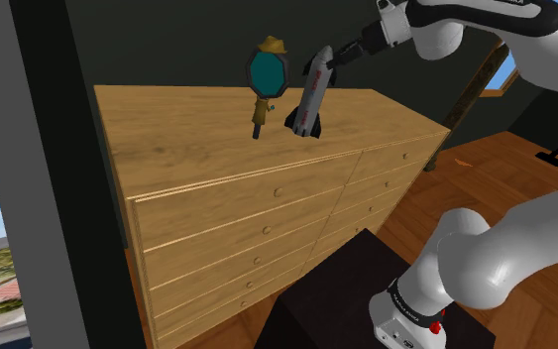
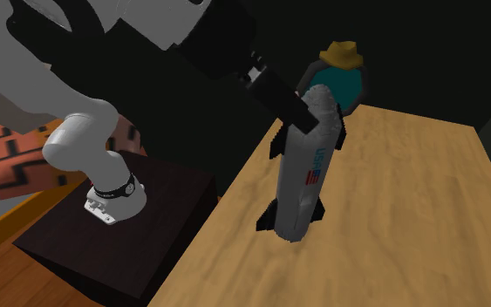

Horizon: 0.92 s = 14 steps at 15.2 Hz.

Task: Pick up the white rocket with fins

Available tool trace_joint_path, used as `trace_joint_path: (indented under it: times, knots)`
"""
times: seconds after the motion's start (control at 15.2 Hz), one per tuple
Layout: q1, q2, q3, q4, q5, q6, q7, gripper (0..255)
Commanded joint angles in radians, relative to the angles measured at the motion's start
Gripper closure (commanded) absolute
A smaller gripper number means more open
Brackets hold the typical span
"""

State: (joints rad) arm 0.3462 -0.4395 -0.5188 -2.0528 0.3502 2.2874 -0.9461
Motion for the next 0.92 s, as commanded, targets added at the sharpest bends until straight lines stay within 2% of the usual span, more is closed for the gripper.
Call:
trace_joint_path:
  times: [0.0,0.13,0.73,0.79,0.86]
  knots:
    - [0.054,0.029,-0.054,0.065,0.063,0.006,-0.102,0]
    - [0.096,0.048,-0.092,0.11,0.112,0.008,-0.175,0]
    - [0.103,0.031,-0.102,0.004,0.139,0.092,-0.232,0]
    - [0.104,0.032,-0.103,0.006,0.14,0.092,-0.232,255]
    - [0.104,0.033,-0.103,0.006,0.14,0.092,-0.232,255]
